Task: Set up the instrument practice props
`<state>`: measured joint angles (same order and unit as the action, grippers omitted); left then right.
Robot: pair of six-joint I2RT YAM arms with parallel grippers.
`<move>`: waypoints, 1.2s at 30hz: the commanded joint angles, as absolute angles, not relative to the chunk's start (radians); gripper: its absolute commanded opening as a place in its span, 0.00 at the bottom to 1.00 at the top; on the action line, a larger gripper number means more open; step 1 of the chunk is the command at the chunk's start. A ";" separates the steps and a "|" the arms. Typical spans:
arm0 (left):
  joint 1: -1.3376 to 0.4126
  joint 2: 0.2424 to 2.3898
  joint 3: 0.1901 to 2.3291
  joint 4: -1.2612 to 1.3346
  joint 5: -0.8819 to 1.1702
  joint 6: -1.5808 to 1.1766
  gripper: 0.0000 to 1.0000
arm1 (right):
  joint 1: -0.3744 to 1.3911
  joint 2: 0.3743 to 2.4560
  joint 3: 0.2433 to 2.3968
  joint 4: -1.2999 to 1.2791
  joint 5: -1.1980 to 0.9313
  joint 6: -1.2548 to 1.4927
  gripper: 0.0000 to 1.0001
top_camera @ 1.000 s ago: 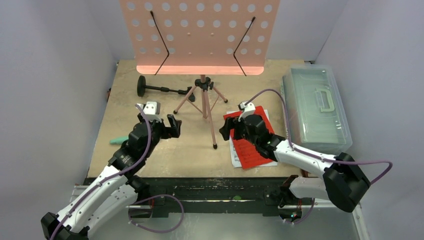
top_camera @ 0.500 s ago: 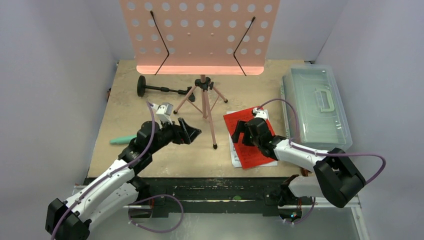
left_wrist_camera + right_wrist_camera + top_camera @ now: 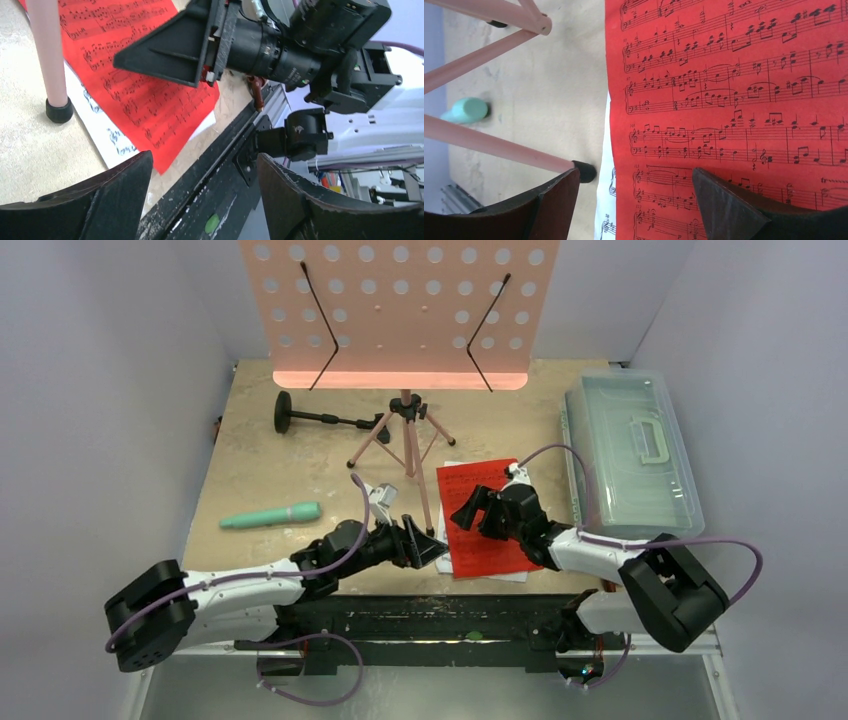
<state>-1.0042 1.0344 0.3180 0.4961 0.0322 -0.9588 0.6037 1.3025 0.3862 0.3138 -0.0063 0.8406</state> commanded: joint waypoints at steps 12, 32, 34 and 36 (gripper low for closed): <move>-1.181 1.366 0.259 0.981 -0.266 -1.110 0.68 | 0.574 1.001 0.393 -0.054 0.066 0.890 0.88; -1.195 1.785 0.292 1.219 -0.228 -1.384 0.53 | 0.531 1.070 0.339 -0.004 0.072 0.904 0.88; -1.198 1.777 0.324 1.114 -0.243 -1.396 0.55 | 0.532 1.075 0.335 0.017 0.056 0.906 0.88; -1.198 1.786 0.349 1.063 -0.263 -1.397 0.56 | 0.531 1.075 0.331 0.033 0.042 0.912 0.88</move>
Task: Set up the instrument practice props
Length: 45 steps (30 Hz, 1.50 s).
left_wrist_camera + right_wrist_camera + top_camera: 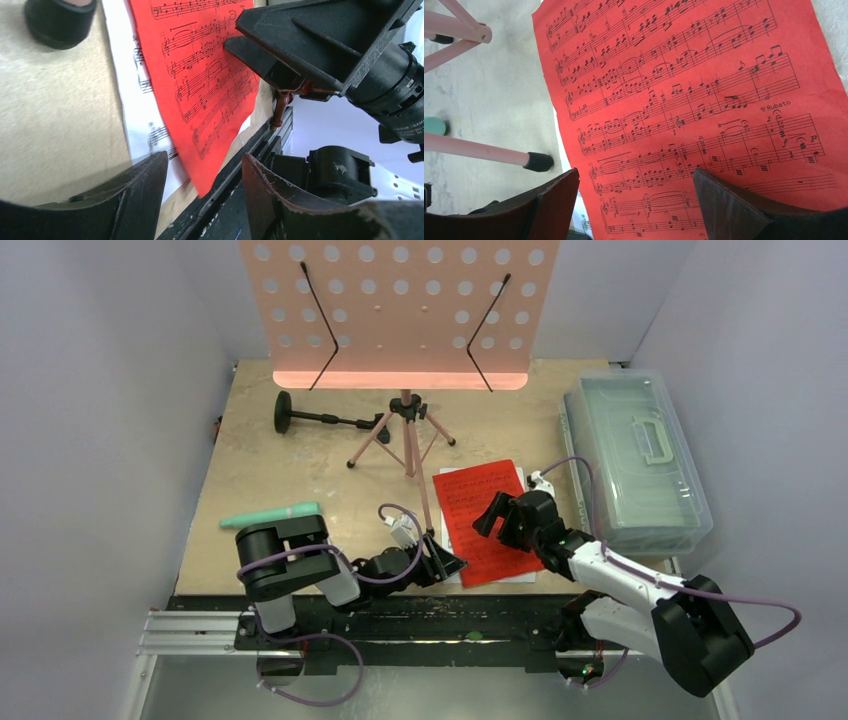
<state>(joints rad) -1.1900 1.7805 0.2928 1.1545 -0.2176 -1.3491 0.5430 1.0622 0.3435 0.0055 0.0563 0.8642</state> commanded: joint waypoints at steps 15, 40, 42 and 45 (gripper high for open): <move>-1.204 1.870 0.411 1.199 -0.295 -1.384 0.56 | 0.531 1.060 0.309 0.049 0.030 0.901 0.87; -1.175 1.742 0.488 1.072 -0.315 -1.035 0.00 | 0.532 0.721 0.512 -0.302 0.191 0.793 0.89; -1.175 1.682 0.516 1.002 -0.282 -0.943 0.00 | 0.532 0.665 0.536 -0.325 0.192 0.768 0.89; -1.174 1.591 0.612 0.802 -0.199 -0.759 0.00 | 0.531 0.598 0.565 -0.348 0.207 0.725 0.90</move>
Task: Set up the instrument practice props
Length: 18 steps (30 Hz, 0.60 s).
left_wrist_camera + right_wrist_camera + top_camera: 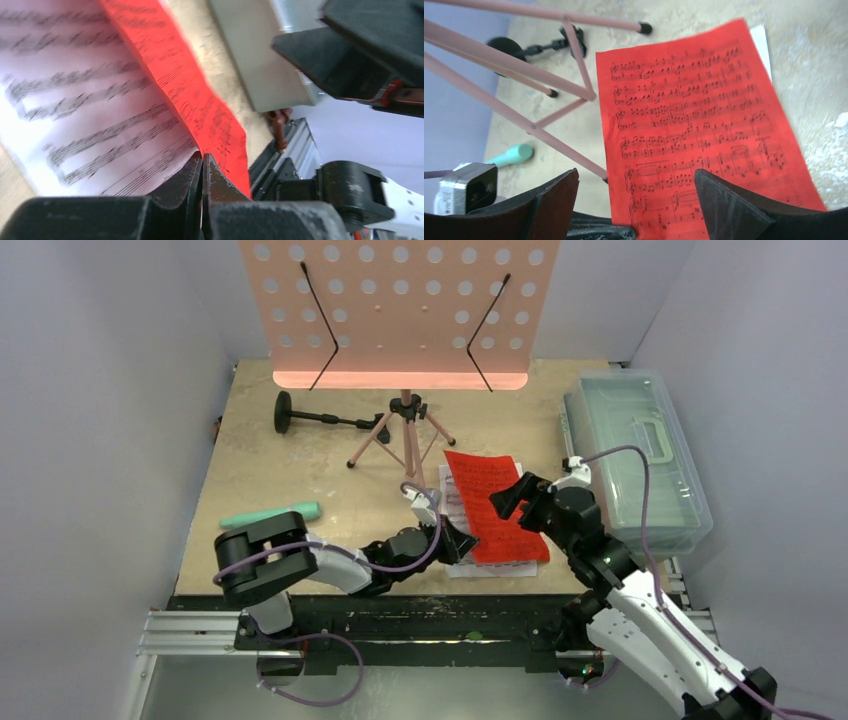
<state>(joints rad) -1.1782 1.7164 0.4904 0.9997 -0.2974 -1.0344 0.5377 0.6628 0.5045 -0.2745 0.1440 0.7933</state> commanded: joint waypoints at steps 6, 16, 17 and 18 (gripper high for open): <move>-1.103 1.384 0.731 0.343 0.065 -0.479 0.00 | 0.532 0.509 0.545 -0.288 0.117 0.625 0.90; -1.017 1.055 0.952 -0.379 0.307 -0.055 0.00 | 0.532 0.487 0.424 0.097 -0.392 0.589 0.91; -1.018 1.038 0.978 -0.422 0.281 -0.033 0.00 | 0.531 0.503 0.432 0.098 -0.408 0.590 0.93; -1.017 1.021 0.985 -0.450 0.254 -0.015 0.00 | 0.531 0.511 0.437 0.098 -0.408 0.593 0.94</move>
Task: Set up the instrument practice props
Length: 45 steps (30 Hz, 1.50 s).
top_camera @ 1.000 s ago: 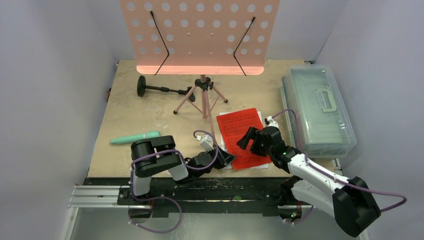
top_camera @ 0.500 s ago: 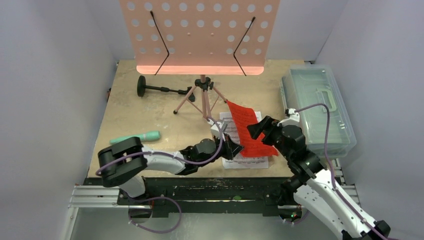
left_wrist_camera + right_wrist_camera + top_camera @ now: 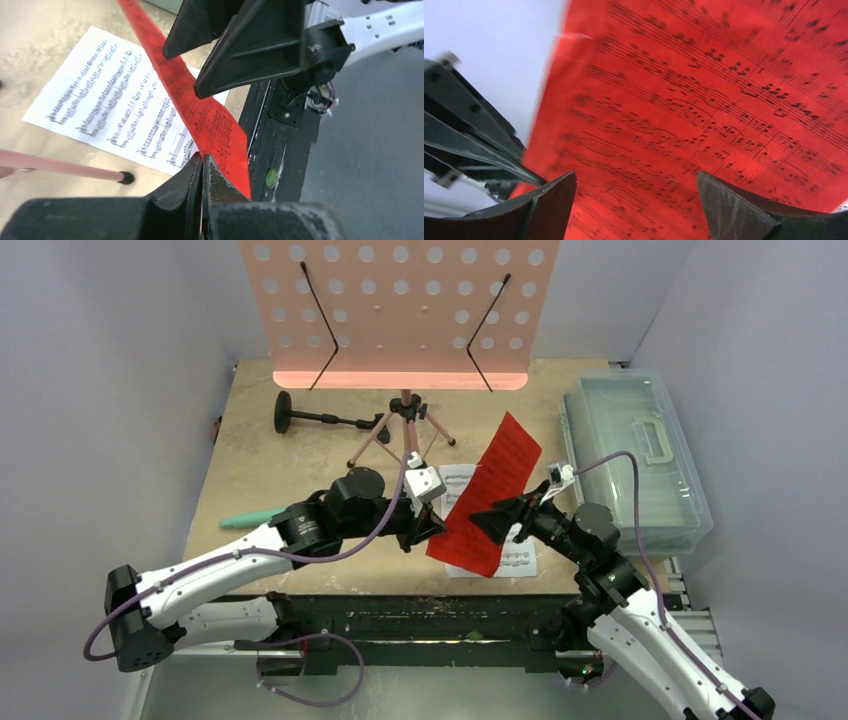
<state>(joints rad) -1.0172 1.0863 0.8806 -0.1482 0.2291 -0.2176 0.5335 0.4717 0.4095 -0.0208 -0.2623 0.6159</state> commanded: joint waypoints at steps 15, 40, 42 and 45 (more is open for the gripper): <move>-1.017 0.852 1.156 -0.529 0.199 0.026 0.00 | 0.532 0.292 0.378 -0.017 -0.139 0.766 0.96; -1.017 0.745 1.068 -0.087 0.013 -0.337 0.00 | 0.531 0.297 0.173 0.516 -0.267 1.060 0.96; -1.017 0.752 1.061 -0.065 0.041 -0.360 0.00 | 0.532 0.300 0.180 0.546 -0.259 1.051 0.96; -1.017 0.751 1.041 -0.043 0.055 -0.402 0.00 | 0.531 0.294 0.201 0.569 -0.246 1.008 0.94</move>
<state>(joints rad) -1.0168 0.7532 1.0637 -0.1509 0.0341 -0.3038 0.5335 0.2905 0.1772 0.4568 -0.2531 1.0355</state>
